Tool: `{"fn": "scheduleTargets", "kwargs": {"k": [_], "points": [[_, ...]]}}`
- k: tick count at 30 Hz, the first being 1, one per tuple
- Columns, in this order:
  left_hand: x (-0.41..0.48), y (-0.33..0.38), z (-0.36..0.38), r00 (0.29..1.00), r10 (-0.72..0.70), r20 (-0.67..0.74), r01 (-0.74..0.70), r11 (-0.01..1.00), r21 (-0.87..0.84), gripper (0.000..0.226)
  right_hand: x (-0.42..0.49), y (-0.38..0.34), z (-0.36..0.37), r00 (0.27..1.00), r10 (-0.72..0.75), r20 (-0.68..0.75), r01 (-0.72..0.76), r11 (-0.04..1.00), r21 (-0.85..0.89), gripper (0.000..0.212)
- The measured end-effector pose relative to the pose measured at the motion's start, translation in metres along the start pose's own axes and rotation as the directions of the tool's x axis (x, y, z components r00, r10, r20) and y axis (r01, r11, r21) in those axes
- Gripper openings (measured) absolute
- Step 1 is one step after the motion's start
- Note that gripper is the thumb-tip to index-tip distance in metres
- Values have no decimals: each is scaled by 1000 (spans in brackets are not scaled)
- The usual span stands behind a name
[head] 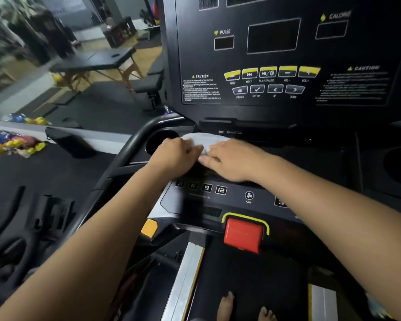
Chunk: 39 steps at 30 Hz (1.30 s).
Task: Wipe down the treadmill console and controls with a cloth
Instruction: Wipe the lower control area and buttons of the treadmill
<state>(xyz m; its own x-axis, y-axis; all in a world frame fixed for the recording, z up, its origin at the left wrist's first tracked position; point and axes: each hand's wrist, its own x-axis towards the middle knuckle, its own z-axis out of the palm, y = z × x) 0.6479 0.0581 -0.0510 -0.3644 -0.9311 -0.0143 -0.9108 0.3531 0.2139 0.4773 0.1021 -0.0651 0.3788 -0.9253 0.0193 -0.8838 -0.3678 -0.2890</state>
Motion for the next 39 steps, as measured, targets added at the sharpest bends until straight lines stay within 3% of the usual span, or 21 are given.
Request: {"fn": "scheduleTargets", "kwargs": {"k": [4,8,12,15,19,21,23,26,32,36,39], "points": [[-19,-14,-5,995,90,-45,-88,995,57,45,-31,-12,9,1000,-15,-5,15,999,29,83],[-11,-9,-3,984,153,-96,-141,983,122,32,-16,-12,-4,995,100,11,-101,994,45,60],[8,-8,13,968,244,-53,-207,905,370,24,1,-13,0,977,182,-112,-170,979,109,39],[7,-21,26,903,421,-83,-387,884,263,14,-20,-16,8,984,149,-98,-144,988,61,36],[9,-28,20,836,549,10,-549,835,40,24,-23,-12,0,986,156,57,-154,988,-26,47],[5,-26,16,856,513,67,-517,853,65,38,-17,-11,0,978,197,65,-197,980,-8,52],[-11,-23,12,905,382,185,-407,905,125,57,-19,-19,0,977,202,68,-203,979,2,59],[-38,-25,8,900,379,216,-408,906,111,79,-38,-31,2,974,190,123,-185,982,-47,67],[-13,-9,4,921,292,258,-332,934,129,57,-9,-23,-9,950,278,143,-281,960,0,54],[-32,-15,-1,901,359,244,-404,899,169,63,-36,-35,-3,968,221,118,-217,975,-45,69],[-37,-15,3,901,367,230,-397,913,98,56,-39,-31,-7,966,239,98,-245,968,51,70]]}}
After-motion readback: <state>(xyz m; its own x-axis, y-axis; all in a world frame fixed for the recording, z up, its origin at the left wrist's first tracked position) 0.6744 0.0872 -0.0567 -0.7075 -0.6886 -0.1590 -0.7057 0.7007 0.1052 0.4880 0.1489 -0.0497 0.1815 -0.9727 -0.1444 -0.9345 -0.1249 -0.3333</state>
